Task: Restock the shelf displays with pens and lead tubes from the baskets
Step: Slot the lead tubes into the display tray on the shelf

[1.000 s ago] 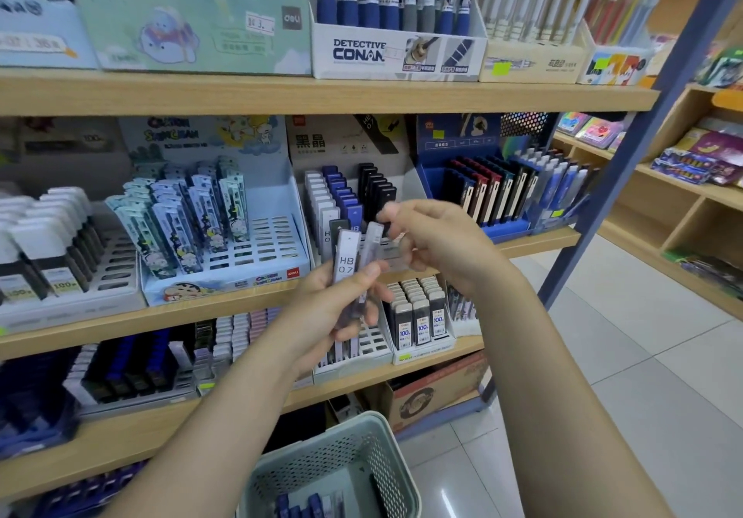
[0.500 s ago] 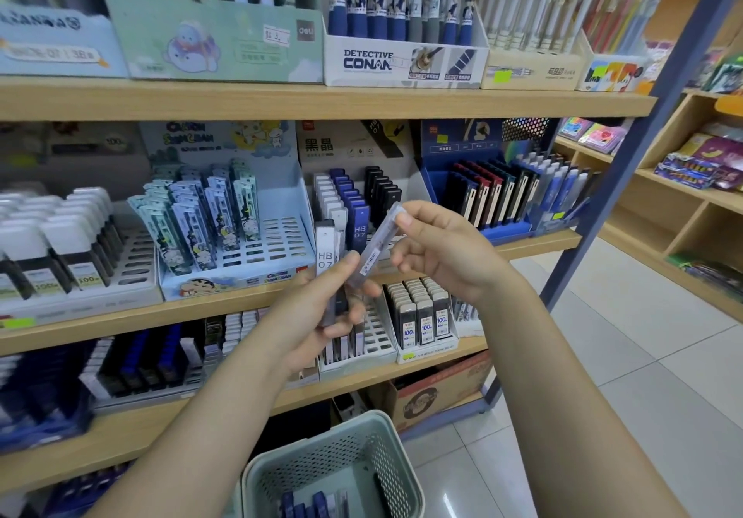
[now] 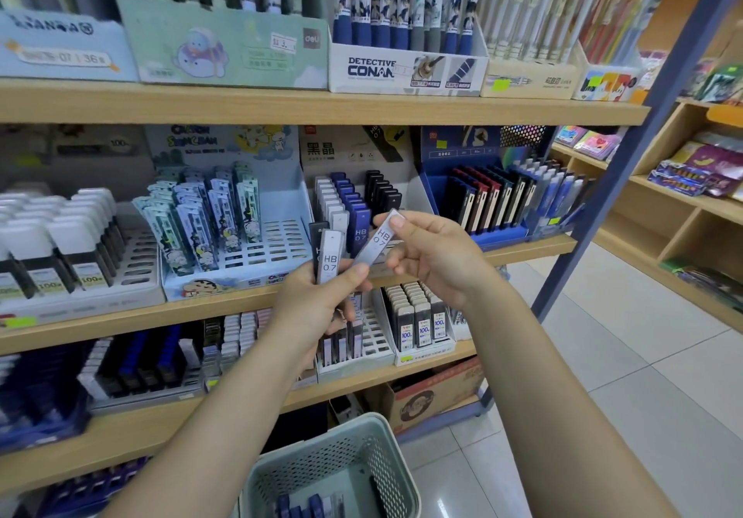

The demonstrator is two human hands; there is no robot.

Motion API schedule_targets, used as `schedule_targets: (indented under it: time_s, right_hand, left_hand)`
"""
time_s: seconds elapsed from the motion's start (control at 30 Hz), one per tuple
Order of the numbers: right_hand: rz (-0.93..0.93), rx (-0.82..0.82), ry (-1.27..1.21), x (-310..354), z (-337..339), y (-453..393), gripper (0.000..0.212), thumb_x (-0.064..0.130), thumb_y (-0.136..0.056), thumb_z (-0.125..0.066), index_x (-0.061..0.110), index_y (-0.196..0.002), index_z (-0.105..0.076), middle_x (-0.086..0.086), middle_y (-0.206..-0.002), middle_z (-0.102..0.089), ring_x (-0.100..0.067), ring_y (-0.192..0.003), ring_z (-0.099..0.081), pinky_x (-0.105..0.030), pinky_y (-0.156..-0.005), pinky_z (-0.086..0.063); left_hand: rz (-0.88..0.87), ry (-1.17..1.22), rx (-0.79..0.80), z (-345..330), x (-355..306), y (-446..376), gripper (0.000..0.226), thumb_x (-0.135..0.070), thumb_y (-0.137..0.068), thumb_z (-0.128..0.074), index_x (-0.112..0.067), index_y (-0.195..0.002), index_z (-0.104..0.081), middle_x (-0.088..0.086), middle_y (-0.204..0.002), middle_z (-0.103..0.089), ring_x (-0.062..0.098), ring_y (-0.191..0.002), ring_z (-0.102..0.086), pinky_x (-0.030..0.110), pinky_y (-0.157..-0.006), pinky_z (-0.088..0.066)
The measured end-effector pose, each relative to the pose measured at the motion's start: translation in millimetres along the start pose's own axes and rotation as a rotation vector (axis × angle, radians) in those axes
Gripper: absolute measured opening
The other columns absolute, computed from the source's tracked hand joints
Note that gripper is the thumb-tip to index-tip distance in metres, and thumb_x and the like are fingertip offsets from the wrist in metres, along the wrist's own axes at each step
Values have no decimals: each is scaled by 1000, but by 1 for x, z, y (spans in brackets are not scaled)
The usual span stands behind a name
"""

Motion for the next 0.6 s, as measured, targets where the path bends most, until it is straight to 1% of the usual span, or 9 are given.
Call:
schedule_targets:
  time_s: [0.13,0.27,0.37,0.5,0.6]
  right_hand:
    - [23,-52,-57,4,5,2,16,14,-99,-58,2,-106,-68,-12,-82,-72,-12,-60,-65,-21,-58,-55]
    - [-49,-53,-105,-5,1,2,23,26,-99,-59,5,-106,-68,-13,-87,-72,-13,-60,-67,-20,-57,-56]
    - [-71,-67,-113,-4,7,3,26,29,-101,-56,6,-107,-66,-13,-89,-72,-13,-62,-68,-20,-58,-57]
    - [15,-190,-73,23,45,7,28,28,-103,-53,3,-111,-62,-12,-91,-71,-18,-72,-69,-27,-71,-59]
    - [114,-301,-34,42,70,9,24,26,-105,-51,6,-108,-65,-9,-91,-72,-19,-79,-70,-29,-76,-58]
  left_hand:
    - [-35,-44,-14,-1,-6,4,12,-19,-90,-73,-15,-100,-68,4,-80,-76,14,-51,-52,18,-39,-35]
    - [-76,-104,-52,-2,-11,7,11,-19,-90,-74,-18,-99,-68,1,-80,-77,14,-49,-51,15,-39,-38]
    - [-105,-147,-52,-5,-13,5,9,-21,-91,-73,-18,-99,-70,-1,-80,-77,14,-50,-52,16,-40,-38]
    - [-133,-224,-1,-15,-13,1,11,-27,-93,-70,-27,-104,-71,-5,-81,-76,12,-53,-53,18,-49,-44]
    - [-123,-226,-5,-16,-10,-4,14,-29,-94,-68,-30,-108,-70,-4,-80,-76,12,-54,-54,21,-53,-44]
Point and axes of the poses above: each hand's wrist, its own y-axis away from the middle knuckle, its own z-axis out of the back of the hand, x = y × z, the point moved 10 cm from there along -y, towards the middle knuckle
